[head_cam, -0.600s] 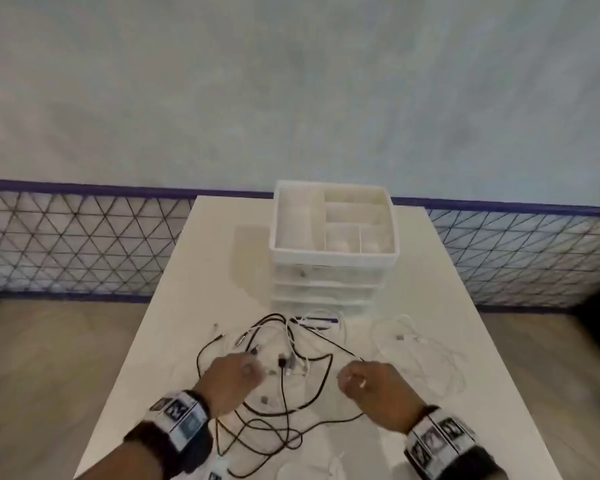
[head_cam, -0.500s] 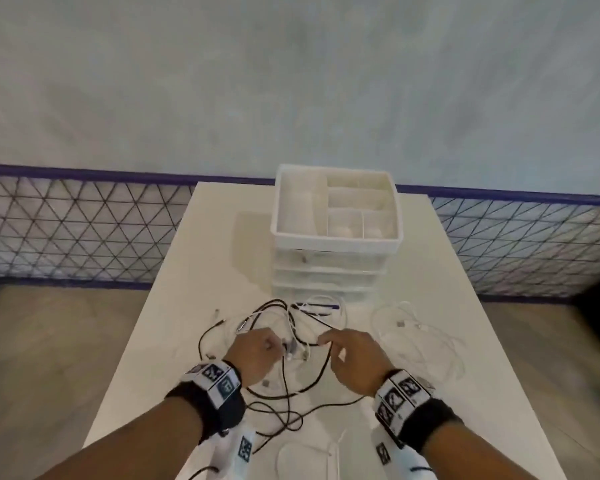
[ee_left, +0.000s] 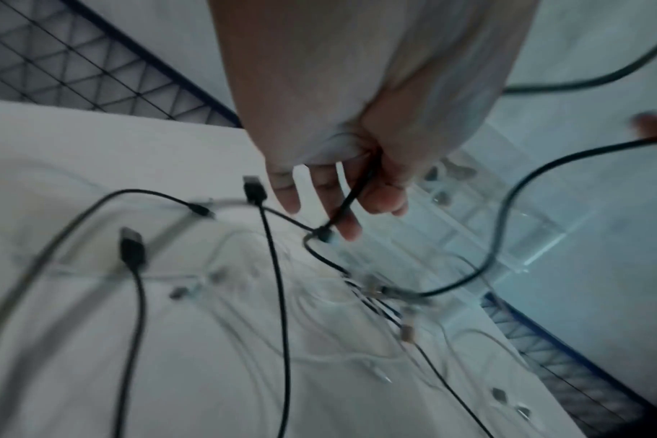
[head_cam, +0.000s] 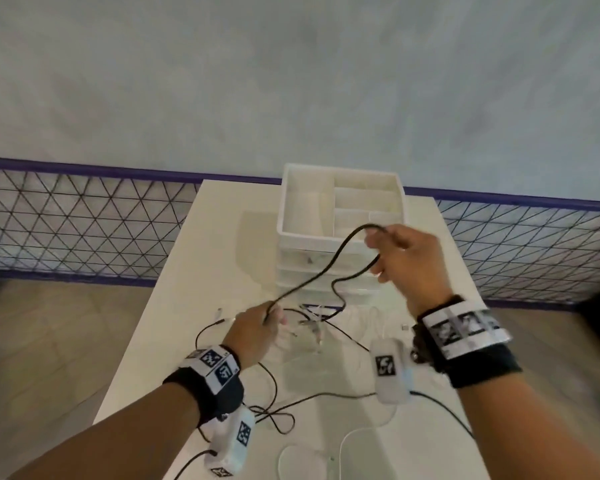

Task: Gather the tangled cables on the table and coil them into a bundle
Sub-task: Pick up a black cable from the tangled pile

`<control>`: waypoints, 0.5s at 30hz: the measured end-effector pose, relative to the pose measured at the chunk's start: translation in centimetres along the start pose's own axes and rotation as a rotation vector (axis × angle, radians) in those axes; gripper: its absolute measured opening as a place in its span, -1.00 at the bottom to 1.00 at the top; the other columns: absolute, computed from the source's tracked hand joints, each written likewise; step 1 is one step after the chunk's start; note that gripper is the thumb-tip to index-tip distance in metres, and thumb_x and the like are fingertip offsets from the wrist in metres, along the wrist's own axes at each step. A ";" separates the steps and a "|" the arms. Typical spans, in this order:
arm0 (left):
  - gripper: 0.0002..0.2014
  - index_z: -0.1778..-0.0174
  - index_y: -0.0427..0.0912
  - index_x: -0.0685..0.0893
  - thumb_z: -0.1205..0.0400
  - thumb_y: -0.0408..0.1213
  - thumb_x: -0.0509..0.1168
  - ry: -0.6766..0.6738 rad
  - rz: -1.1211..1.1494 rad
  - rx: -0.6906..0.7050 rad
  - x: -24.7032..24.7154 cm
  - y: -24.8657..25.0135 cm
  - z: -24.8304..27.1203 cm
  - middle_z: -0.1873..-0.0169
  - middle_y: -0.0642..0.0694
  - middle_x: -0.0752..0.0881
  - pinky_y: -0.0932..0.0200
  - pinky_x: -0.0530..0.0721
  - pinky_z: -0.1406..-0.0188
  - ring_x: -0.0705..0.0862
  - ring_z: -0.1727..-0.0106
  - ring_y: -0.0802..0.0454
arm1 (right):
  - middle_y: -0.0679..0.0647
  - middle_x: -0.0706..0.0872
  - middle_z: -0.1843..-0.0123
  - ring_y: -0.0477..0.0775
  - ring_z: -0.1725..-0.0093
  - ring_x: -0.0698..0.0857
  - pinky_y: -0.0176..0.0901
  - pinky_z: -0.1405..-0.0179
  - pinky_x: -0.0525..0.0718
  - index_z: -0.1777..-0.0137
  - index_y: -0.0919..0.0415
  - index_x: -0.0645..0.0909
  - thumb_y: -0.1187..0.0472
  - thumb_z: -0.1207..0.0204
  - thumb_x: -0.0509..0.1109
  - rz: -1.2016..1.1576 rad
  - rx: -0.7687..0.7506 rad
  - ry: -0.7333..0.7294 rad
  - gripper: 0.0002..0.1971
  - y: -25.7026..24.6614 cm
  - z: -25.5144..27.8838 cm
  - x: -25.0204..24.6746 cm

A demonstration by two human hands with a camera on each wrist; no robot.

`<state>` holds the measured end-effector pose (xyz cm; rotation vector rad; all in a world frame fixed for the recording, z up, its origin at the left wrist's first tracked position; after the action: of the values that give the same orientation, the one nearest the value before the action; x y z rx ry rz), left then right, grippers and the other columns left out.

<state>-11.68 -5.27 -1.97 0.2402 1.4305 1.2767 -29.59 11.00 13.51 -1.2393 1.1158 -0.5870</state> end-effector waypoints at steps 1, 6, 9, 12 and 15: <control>-0.67 0.18 -0.05 0.69 -0.79 -0.16 0.08 0.014 0.014 -0.012 -1.0 -0.6 0.0 0.45 0.08 0.65 0.13 0.50 0.27 0.57 0.41 0.12 | 0.15 0.84 0.26 -0.01 0.50 0.67 -0.18 0.49 0.63 0.20 0.08 0.79 0.11 -0.56 0.49 -0.112 0.042 0.029 -0.86 -0.9 -0.3 -1.4; -0.60 0.29 -0.12 0.68 -0.76 -0.03 0.13 0.150 0.176 -0.149 -5.8 -3.0 -0.4 0.54 -0.02 0.63 0.03 0.61 0.20 0.66 0.36 -0.11 | 0.07 0.64 0.46 0.09 0.56 0.56 -0.19 0.59 0.47 0.17 0.18 0.71 0.00 -0.67 0.34 -0.379 0.139 0.069 -0.70 -3.1 -0.9 -5.5; -0.61 0.24 -0.18 0.68 -0.73 0.03 0.17 0.200 0.184 -0.149 -8.2 -1.9 -0.2 0.56 -0.02 0.53 -0.05 0.63 0.27 0.59 0.46 -0.12 | 0.00 0.53 0.50 -0.04 0.61 0.44 -0.20 0.59 0.33 0.28 0.15 0.67 0.03 -0.69 0.30 -0.476 0.183 0.160 -0.66 -2.7 -0.9 -7.1; -0.61 0.24 -0.15 0.69 -0.73 0.03 0.18 0.192 0.089 -0.130 -10.0 -1.1 0.0 0.49 -0.10 0.54 0.03 0.54 0.26 0.55 0.40 -0.10 | -0.03 0.51 0.48 -0.07 0.60 0.41 -0.19 0.52 0.29 0.34 0.11 0.62 0.07 -0.68 0.27 -0.612 0.186 0.302 -0.66 -2.9 -1.0 -9.8; -0.51 0.14 -0.20 0.66 -0.72 0.17 0.09 0.067 0.171 -0.287 -9.4 -3.0 0.6 0.45 -0.11 0.48 0.00 0.55 0.23 0.50 0.35 -0.08 | -0.01 0.62 0.44 0.05 0.55 0.58 -0.14 0.46 0.43 0.13 0.10 0.65 -0.06 -0.71 0.19 -0.470 0.230 0.266 -0.67 -2.8 -1.1 -10.9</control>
<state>-6.61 -13.07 1.34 0.1290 1.2840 1.6253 -34.30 19.01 19.90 -1.2486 0.9384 -1.2315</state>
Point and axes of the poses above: each hand's wrist, its own z-axis away from the middle knuckle, its own x-axis out of the palm, y = z × x, the point moved 9 cm from there along -z, towards the middle knuckle
